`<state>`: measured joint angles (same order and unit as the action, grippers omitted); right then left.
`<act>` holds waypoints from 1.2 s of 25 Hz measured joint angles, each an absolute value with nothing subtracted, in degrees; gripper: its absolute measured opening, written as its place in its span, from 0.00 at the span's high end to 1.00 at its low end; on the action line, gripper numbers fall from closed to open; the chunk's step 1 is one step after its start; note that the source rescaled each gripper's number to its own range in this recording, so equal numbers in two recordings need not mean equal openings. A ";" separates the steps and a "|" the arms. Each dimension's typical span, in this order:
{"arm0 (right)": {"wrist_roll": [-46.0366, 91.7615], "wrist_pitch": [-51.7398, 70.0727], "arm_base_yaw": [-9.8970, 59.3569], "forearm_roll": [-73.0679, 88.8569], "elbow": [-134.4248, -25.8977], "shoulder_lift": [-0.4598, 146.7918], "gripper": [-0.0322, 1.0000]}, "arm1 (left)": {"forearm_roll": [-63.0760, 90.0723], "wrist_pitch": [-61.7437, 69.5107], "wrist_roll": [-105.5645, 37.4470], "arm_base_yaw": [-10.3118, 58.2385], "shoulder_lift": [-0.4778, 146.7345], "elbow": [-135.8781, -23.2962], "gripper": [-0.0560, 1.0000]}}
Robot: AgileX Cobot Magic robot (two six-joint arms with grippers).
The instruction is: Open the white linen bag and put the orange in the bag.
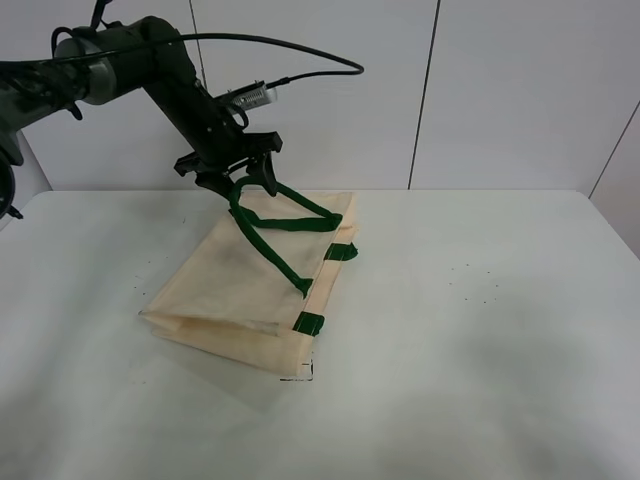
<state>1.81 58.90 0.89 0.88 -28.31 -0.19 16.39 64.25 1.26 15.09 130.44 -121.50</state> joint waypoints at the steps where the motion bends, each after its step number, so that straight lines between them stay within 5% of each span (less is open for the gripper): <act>1: 1.81 58.90 0.89 0.88 -28.31 -0.19 0.00 | 14.68 64.25 1.26 15.09 130.44 -121.50 0.07; 8: 1.81 58.90 0.89 0.88 -28.31 -0.19 0.00 | -1.48 65.11 6.92 13.50 130.44 -121.50 0.04; 19: 1.79 58.90 0.89 0.88 -28.31 -0.19 0.00 | 0.77 68.03 7.13 -0.10 130.44 -121.50 0.04; 30: 1.79 58.90 0.89 0.88 -28.31 -0.19 0.00 | 1.94 68.03 5.74 -0.91 122.76 -111.52 0.04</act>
